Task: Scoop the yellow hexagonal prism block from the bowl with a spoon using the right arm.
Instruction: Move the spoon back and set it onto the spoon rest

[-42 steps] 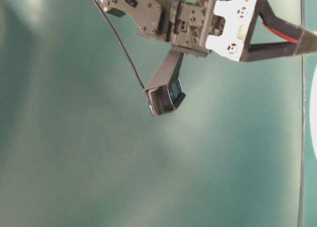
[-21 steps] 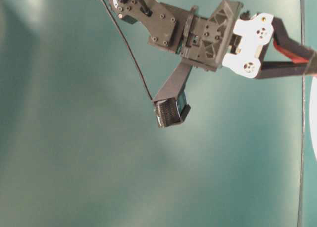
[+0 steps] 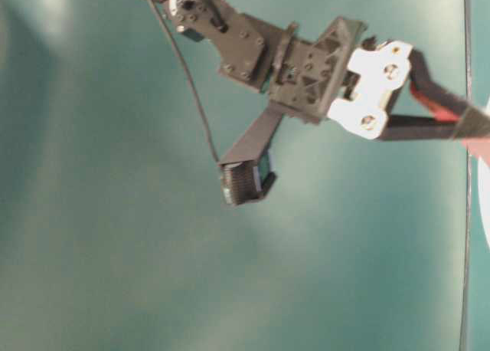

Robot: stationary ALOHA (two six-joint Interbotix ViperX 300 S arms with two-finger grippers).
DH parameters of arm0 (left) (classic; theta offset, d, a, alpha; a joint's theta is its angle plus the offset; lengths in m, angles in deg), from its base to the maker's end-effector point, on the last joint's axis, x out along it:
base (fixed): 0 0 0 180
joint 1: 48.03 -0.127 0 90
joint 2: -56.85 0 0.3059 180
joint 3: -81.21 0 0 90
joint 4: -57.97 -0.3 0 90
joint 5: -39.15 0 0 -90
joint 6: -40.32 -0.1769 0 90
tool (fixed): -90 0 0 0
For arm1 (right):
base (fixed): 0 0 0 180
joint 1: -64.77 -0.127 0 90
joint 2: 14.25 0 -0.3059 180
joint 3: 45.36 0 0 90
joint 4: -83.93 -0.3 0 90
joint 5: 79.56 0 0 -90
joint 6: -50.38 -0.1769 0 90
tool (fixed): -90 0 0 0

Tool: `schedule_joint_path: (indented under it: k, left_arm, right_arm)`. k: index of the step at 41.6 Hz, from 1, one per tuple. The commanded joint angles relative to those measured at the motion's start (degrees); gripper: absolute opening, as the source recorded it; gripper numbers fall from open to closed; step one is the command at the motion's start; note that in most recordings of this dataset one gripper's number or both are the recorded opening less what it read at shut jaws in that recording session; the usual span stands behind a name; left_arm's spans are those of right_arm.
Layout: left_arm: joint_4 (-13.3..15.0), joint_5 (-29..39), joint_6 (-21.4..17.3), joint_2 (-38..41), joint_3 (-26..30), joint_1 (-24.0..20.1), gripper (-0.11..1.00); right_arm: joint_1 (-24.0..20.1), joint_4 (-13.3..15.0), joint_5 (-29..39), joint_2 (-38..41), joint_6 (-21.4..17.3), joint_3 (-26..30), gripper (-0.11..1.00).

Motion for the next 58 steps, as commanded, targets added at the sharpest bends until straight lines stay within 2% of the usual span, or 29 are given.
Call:
schedule_joint_path:
  k: [1, 12, 19, 25, 35, 45, 50, 58]
  left_arm:
    - [-0.2, -0.4, 0.0, 0.3, 1.3, -0.1, 0.00]
    - [-0.2, 0.4, 0.0, 0.3, 1.3, -0.1, 0.00]
    - [-0.2, 0.5, 0.1, 0.4, 1.3, -0.1, 0.00]
    - [-0.2, 0.5, 0.1, 0.4, 1.2, -0.1, 0.00]
    - [-0.3, 0.5, 0.1, 0.4, 1.3, -0.1, 0.00]
    - [-0.3, 0.5, 0.1, 0.3, 1.2, -0.1, 0.00]
    - [-0.2, 0.5, 0.1, 0.4, 1.2, -0.1, 0.00]
    - [-0.3, 0.5, 0.1, 0.4, 1.2, -0.1, 0.00]
  right_arm:
    - [-0.1, 0.7, 0.2, -3.4, 0.0, 2.0, 0.11]
    - [-1.2, 0.7, 5.2, -11.0, -0.3, 1.7, 0.10]
    - [-5.2, 0.7, 9.6, -15.6, -1.7, 0.4, 0.09]
    - [-8.3, 0.7, 12.0, -18.5, -4.9, -2.5, 0.09]
    - [-14.1, 1.0, 11.8, -24.3, -13.0, -9.0, 0.09]
    - [-16.3, 1.1, 6.2, -25.8, -20.3, -19.2, 0.09]
    - [-16.3, 1.1, -0.4, -25.6, -21.7, -24.8, 0.09]
    - [-16.3, 1.1, -9.8, -25.6, -21.7, -29.9, 0.09]
